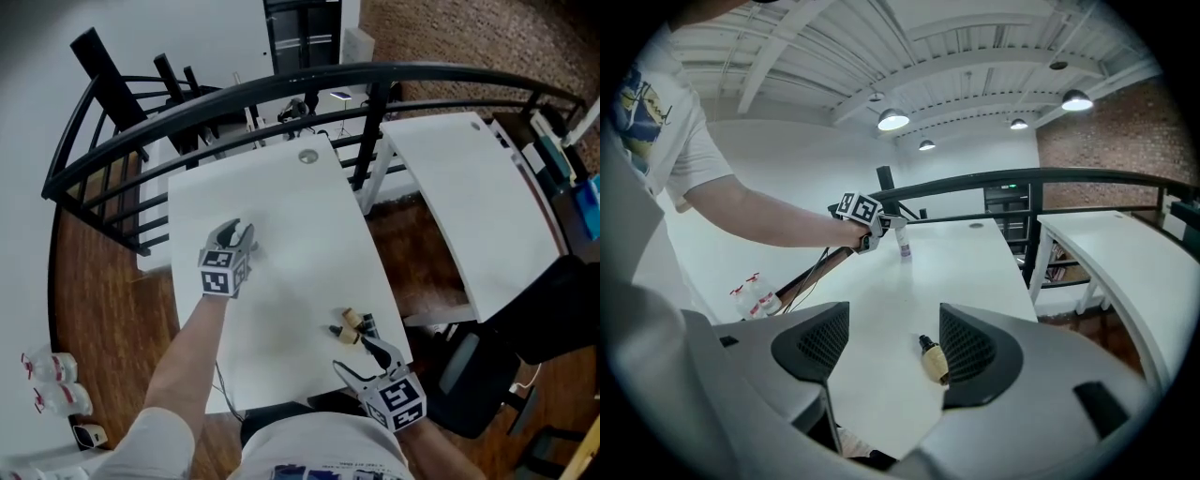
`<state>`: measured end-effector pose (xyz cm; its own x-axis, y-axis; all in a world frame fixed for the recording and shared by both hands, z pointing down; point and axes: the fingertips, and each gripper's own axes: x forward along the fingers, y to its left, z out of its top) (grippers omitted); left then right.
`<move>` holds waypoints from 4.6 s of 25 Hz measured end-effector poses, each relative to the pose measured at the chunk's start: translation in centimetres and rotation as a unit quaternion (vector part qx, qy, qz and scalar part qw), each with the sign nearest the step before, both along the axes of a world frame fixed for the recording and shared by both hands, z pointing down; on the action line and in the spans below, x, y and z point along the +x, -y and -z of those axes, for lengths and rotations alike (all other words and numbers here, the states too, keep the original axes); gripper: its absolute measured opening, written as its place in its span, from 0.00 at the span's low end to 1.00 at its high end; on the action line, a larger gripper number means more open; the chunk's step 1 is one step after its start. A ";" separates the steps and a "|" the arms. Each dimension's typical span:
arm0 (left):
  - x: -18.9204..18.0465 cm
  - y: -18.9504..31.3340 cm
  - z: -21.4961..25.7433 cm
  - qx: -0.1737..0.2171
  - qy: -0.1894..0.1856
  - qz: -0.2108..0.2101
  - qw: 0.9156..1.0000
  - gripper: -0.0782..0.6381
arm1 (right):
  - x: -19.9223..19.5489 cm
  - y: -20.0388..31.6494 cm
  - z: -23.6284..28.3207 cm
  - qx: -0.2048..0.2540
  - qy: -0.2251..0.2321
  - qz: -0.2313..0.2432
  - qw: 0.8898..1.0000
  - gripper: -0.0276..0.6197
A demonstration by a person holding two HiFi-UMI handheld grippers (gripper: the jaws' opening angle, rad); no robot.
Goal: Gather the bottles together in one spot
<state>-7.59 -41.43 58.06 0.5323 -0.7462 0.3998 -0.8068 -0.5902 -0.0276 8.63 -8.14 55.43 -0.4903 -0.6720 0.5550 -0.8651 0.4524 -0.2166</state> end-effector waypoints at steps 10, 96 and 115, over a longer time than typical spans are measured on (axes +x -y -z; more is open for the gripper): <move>-0.2 -0.4 0.1 -0.007 -0.006 -0.021 1.000 0.36 | -1.1 -0.2 -0.2 0.003 -0.010 0.014 1.000 0.55; -5.5 -38.7 4.6 -0.194 -0.072 0.123 0.971 0.43 | -1.7 -1.1 -10.8 -0.054 -0.199 0.203 0.957 0.49; -1.9 -36.1 3.8 -0.210 -0.056 0.066 0.974 0.43 | -3.4 -1.4 -11.4 -0.071 -0.150 0.192 0.967 0.27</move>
